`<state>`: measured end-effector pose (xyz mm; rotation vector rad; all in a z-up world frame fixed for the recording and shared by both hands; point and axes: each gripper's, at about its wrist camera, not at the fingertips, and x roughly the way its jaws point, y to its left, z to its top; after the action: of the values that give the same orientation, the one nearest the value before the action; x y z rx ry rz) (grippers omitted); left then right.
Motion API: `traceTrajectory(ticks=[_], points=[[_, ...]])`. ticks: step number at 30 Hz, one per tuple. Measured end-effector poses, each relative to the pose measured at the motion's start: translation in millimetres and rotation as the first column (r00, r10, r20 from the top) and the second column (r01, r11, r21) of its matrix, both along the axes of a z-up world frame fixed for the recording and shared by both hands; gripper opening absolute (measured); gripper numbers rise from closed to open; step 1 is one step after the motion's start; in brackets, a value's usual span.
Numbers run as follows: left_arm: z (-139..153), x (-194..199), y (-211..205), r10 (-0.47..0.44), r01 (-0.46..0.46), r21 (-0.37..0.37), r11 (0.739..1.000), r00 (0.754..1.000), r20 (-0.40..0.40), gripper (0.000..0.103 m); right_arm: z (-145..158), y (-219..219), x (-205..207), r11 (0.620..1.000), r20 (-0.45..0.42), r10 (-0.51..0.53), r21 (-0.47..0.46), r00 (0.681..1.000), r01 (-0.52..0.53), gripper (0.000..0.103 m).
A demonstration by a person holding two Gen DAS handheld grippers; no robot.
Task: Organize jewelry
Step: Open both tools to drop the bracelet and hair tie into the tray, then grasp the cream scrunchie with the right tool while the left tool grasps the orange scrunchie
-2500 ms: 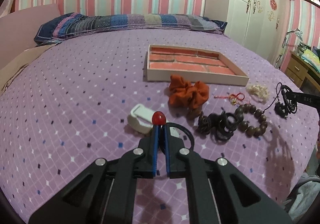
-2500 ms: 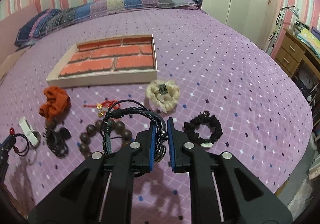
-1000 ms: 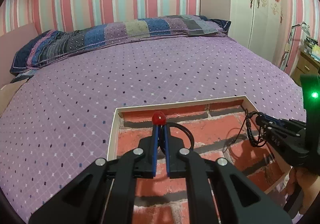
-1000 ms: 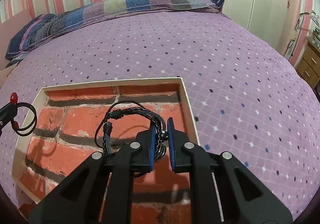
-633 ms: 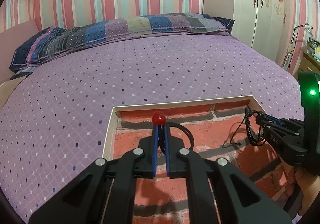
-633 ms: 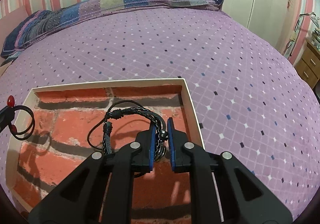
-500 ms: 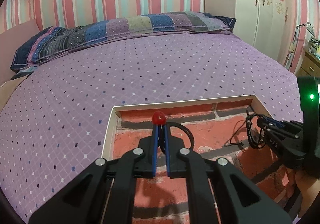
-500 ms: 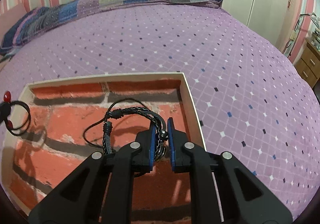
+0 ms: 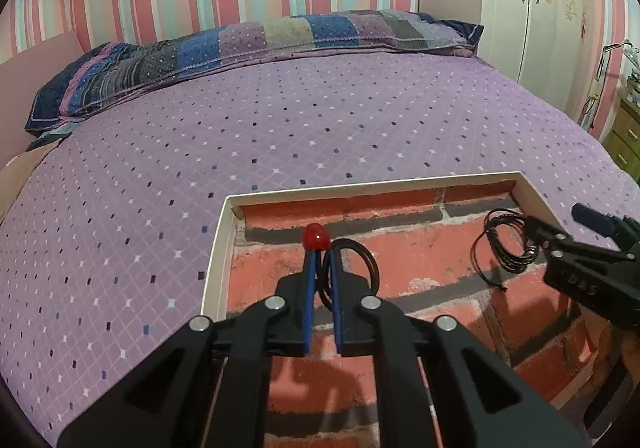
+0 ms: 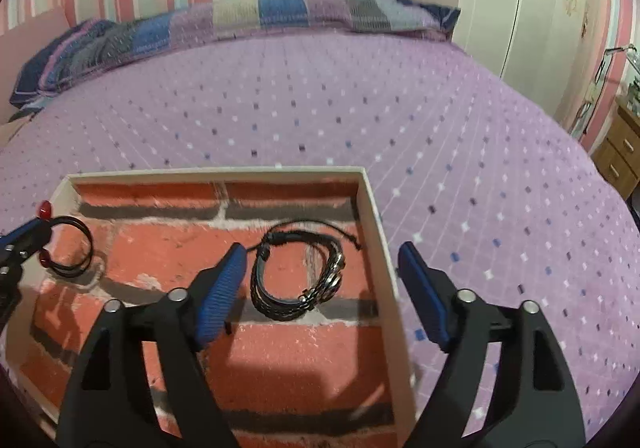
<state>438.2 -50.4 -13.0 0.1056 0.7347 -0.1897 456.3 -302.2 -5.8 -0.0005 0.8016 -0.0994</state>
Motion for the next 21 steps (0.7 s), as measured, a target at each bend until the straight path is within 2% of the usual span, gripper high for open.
traceTrajectory(ticks=[3, 5, 7, 8, 10, 14, 17, 21], points=[[9, -9, 2, -0.014, 0.014, -0.005, 1.0, 1.0, 0.019, 0.009, 20, -7, -16, 1.0, 0.042, 0.007, 0.028, 0.999, -0.008, 0.085], [15, -18, 3, -0.021, 0.021, 0.003, 1.0, 0.999, 0.037, 0.017, 33, -11, -26, 1.0, 0.065, 0.005, 0.031, 0.998, -0.007, 0.087], [22, -27, 5, -0.013, 0.013, 0.013, 1.0, 0.998, 0.063, 0.056, 46, -17, -42, 1.0, 0.09, -0.006, 0.031, 0.996, 0.003, 0.091], [28, -35, 8, -0.003, 0.002, 0.013, 1.0, 0.996, 0.093, 0.06, 50, -19, -49, 0.999, 0.097, -0.008, 0.033, 0.995, 0.005, 0.092], [37, -47, 12, -0.013, 0.011, 0.01, 1.0, 0.993, 0.117, 0.061, 59, -23, -61, 1.0, 0.105, -0.007, 0.029, 0.994, 0.004, 0.094], [53, -70, 23, -0.025, 0.026, -0.007, 1.0, 0.996, 0.087, 0.061, 70, -27, -94, 1.0, 0.112, -0.007, -0.012, 0.994, 0.008, 0.094], [62, -90, 34, -0.027, 0.029, -0.026, 0.999, 0.997, 0.077, 0.066, 74, -30, -116, 0.999, 0.116, -0.014, -0.028, 0.993, 0.017, 0.094], [71, -119, 49, -0.009, 0.012, -0.038, 0.999, 0.998, 0.061, 0.069, 77, -39, -144, 0.999, 0.113, -0.04, -0.002, 0.993, 0.041, 0.096]])
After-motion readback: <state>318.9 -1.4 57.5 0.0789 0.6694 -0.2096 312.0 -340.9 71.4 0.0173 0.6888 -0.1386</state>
